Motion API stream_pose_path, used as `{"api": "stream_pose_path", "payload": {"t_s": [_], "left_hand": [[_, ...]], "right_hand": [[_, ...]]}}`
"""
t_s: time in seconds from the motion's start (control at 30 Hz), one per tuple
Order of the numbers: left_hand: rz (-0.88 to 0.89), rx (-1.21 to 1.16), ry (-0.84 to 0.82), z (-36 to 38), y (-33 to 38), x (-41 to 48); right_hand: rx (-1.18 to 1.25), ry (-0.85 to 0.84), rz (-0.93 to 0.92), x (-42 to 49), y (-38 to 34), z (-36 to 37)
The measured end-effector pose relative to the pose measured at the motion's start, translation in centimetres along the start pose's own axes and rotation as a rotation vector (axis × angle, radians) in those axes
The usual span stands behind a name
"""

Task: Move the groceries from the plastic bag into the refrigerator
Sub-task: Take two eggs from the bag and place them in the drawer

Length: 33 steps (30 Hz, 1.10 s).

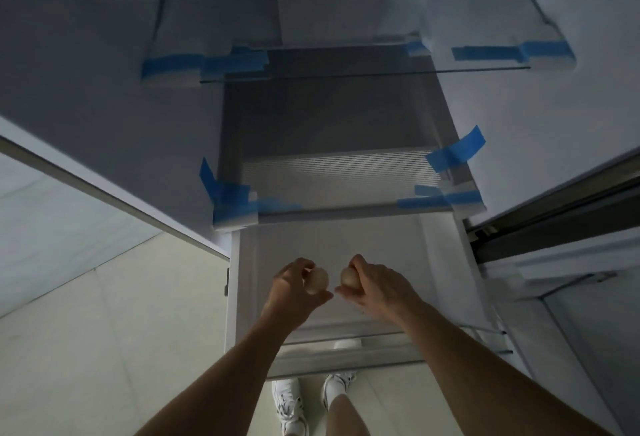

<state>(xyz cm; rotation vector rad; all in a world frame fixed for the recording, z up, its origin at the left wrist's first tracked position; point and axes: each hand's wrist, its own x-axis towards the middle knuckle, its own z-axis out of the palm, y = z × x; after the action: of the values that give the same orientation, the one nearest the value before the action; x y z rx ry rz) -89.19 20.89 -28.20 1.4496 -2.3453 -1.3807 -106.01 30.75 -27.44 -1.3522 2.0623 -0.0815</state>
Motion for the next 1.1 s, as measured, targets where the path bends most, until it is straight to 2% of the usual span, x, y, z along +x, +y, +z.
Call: {"api": "stream_pose_path", "payload": {"t_s": [0.13, 0.3, 0.53, 0.8, 1.1], "left_hand": [[-0.123, -0.033, 0.029, 0.3, -0.7, 1.1], [-0.020, 0.103, 0.040, 0.8, -1.9, 1.7], [0.017, 0.136, 0.040, 1.5, -2.7, 2.0], [-0.026, 0.131, 0.070, 2.0, -2.3, 2.6], [-0.064, 0.176, 0.030, 1.7, -2.0, 2.3]], "right_hand": [[-0.014, 0.019, 0.024, 0.9, 0.7, 0.7], [-0.039, 0.081, 0.074, 1.5, 1.5, 1.7], [-0.030, 0.069, 0.080, 2.5, 1.9, 2.2], [-0.043, 0.099, 0.112, 2.8, 1.6, 2.5], [-0.077, 0.118, 0.134, 2.6, 1.5, 2.2]]}}
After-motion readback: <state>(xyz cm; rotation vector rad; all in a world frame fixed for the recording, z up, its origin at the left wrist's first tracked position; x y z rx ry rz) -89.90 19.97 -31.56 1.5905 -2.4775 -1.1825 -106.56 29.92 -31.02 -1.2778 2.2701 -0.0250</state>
